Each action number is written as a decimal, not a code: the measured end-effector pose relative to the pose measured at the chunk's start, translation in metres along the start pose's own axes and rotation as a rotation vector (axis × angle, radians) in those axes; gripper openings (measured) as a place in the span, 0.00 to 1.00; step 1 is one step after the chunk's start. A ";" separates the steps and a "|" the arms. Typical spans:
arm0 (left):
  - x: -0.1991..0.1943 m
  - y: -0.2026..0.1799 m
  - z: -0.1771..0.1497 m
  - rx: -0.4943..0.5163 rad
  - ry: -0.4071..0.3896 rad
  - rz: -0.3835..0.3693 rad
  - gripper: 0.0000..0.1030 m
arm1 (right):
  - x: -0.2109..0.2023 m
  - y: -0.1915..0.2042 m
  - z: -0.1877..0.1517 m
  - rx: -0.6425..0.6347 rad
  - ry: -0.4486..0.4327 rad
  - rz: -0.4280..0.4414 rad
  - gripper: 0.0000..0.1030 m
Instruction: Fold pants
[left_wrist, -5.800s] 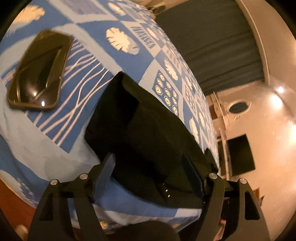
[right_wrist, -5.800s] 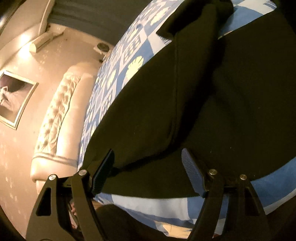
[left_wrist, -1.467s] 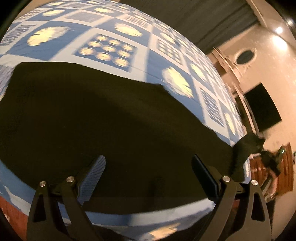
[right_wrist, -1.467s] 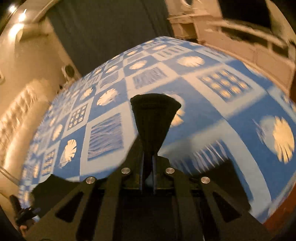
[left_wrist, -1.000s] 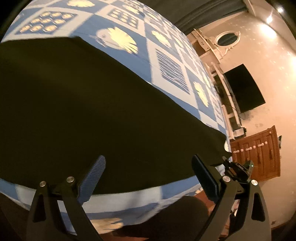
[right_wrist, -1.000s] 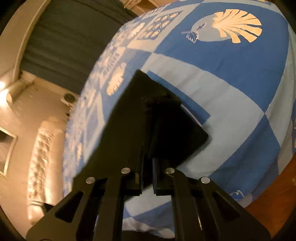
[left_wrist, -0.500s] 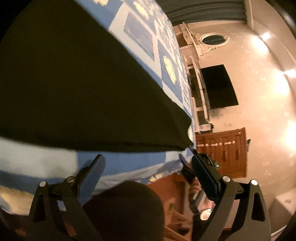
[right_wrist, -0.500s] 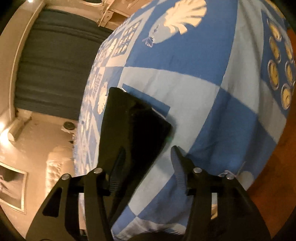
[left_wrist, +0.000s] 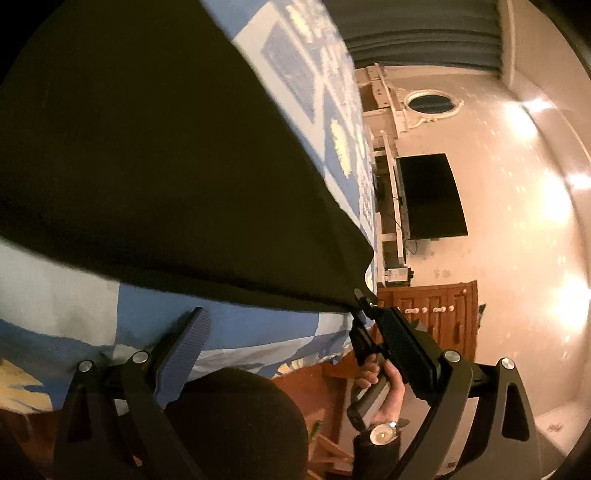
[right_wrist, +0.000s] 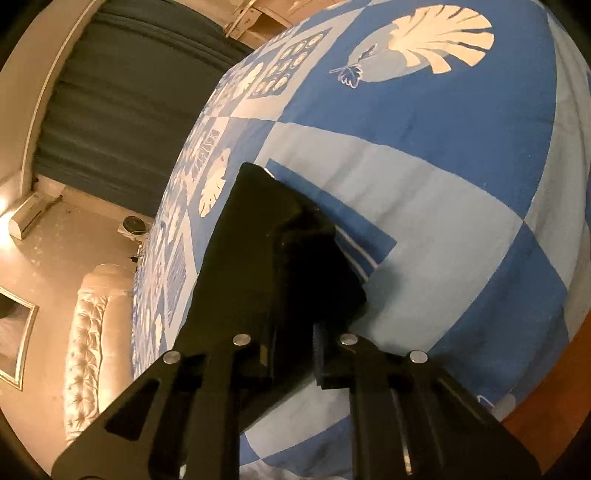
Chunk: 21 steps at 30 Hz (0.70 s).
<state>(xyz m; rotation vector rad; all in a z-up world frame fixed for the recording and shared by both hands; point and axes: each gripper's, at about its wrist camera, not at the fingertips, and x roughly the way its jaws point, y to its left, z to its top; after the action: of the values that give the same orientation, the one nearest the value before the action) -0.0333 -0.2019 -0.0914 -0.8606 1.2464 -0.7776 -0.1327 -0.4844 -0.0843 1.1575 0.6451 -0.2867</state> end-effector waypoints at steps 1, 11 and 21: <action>-0.001 -0.001 0.000 0.008 -0.009 0.005 0.90 | -0.003 -0.001 0.001 -0.005 -0.005 0.007 0.12; 0.015 0.020 0.008 -0.176 -0.038 -0.029 0.90 | -0.004 -0.021 -0.001 0.043 0.010 0.042 0.12; 0.019 0.012 0.011 -0.178 -0.080 0.072 0.31 | -0.007 -0.033 -0.004 0.078 0.008 0.108 0.14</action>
<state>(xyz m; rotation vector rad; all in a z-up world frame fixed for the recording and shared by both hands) -0.0186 -0.2117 -0.1093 -0.9763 1.2815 -0.5752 -0.1565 -0.4947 -0.1060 1.2646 0.5800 -0.2177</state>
